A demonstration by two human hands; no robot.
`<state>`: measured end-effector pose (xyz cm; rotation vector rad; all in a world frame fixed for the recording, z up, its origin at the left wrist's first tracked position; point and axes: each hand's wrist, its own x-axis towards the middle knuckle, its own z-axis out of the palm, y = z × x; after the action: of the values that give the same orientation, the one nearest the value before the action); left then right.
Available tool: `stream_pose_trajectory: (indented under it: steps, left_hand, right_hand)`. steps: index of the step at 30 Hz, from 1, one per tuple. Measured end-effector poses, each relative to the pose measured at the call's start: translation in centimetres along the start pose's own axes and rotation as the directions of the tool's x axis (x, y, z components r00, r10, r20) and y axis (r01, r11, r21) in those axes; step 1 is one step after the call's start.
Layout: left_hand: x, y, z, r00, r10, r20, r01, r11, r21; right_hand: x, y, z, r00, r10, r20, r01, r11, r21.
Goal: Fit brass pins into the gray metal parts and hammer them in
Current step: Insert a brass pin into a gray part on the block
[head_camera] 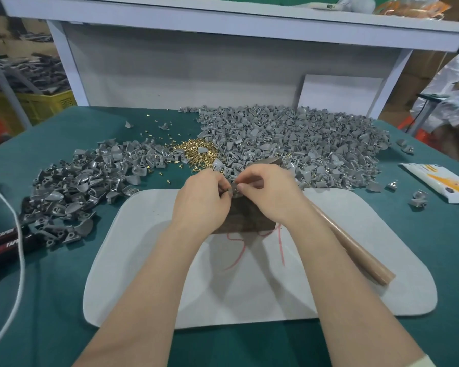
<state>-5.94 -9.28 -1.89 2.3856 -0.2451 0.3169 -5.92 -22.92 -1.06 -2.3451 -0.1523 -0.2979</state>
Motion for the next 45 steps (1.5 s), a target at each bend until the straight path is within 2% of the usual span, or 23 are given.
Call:
stream_pose_trajectory:
  steps: [7, 10, 13, 14, 16, 17, 19, 23, 25, 26, 28, 32, 36, 39, 43, 45]
  left_hand:
    - [0.0, 0.0, -0.1, 1.0, 0.004, 0.014, -0.004, 1.0, 0.005]
    - [-0.1, 0.1, -0.1, 1.0, -0.001, 0.01, 0.001, 1.0, 0.012]
    - [-0.1, 0.2, -0.1, 1.0, -0.012, 0.005, 0.012, 1.0, 0.019]
    - [-0.1, 0.2, 0.0, 1.0, -0.013, 0.006, 0.013, 1.0, 0.025]
    - [0.0, 0.2, 0.0, 1.0, -0.017, 0.015, 0.017, 1.0, 0.026]
    - [0.0, 0.2, 0.0, 1.0, -0.021, 0.021, 0.02, 1.0, 0.023]
    - [0.0, 0.1, 0.0, 0.999, -0.03, 0.026, 0.03, 0.999, 0.012]
    - [-0.1, 0.1, 0.0, 0.998, -0.049, 0.025, 0.048, 0.999, 0.015]
    - [0.0, 0.1, 0.1, 0.998, -0.061, 0.009, 0.06, 0.997, 0.045]
    - [0.1, 0.1, 0.1, 0.998, -0.068, -0.008, 0.068, 0.996, 0.061]
    - [0.1, -0.1, 0.0, 0.994, -0.092, -0.053, 0.096, 0.992, 0.085]
    - [0.1, -0.4, -0.5, 0.987, -0.141, -0.077, 0.15, 0.982, 0.115]
    - [0.1, -0.3, -0.7, 0.985, -0.155, -0.075, 0.163, 0.98, 0.112]
    - [0.2, -0.3, -0.6, 0.986, -0.15, -0.077, 0.159, 0.98, 0.119]
    - [0.2, -0.5, -0.4, 0.984, -0.151, -0.091, 0.16, 0.982, 0.098]
    - [0.2, -0.5, -0.3, 0.983, -0.16, -0.092, 0.168, 0.982, 0.083]
  right_hand:
    - [-0.1, -0.2, 0.5, 0.999, -0.038, -0.002, 0.038, 0.986, -0.163]
    - [0.0, 0.0, 0.0, 0.998, -0.013, -0.054, 0.006, 0.992, -0.127]
    - [0.2, 1.6, -2.4, 0.953, 0.13, -0.274, -0.186, 0.964, -0.189]
    - [0.1, 2.4, -3.2, 0.932, 0.21, -0.294, -0.287, 0.925, -0.25]
    - [-0.4, 3.6, -4.2, 0.887, 0.41, -0.214, -0.462, 0.812, -0.356]
    - [-0.5, 4.0, -4.2, 0.862, 0.484, -0.15, -0.503, 0.779, -0.375]
    - [-0.4, 4.4, -4.0, 0.842, 0.535, -0.064, -0.522, 0.779, -0.348]
    - [-0.2, 4.3, -4.4, 0.879, 0.469, -0.092, -0.476, 0.844, -0.248]
    - [-0.5, 3.9, -4.7, 0.898, 0.43, -0.094, -0.437, 0.898, -0.062]
    - [-0.7, 3.5, -4.9, 0.913, 0.395, -0.1, -0.394, 0.919, 0.025]
    - [-1.0, 2.7, -5.3, 0.953, 0.278, -0.12, -0.27, 0.96, 0.08]
    - [-1.7, 0.9, -5.5, 0.994, 0.042, -0.098, -0.044, 0.999, -0.019]
    - [-2.5, 0.1, -5.8, 0.996, -0.081, -0.043, 0.072, 0.979, -0.192]
    - [-2.9, -0.2, -6.0, 0.99, -0.136, -0.026, 0.125, 0.961, -0.247]
    - [-3.2, -0.5, -6.2, 0.983, -0.163, -0.089, 0.142, 0.967, -0.21]
    - [-3.3, -0.8, -6.4, 0.989, -0.144, -0.024, 0.135, 0.966, -0.223]
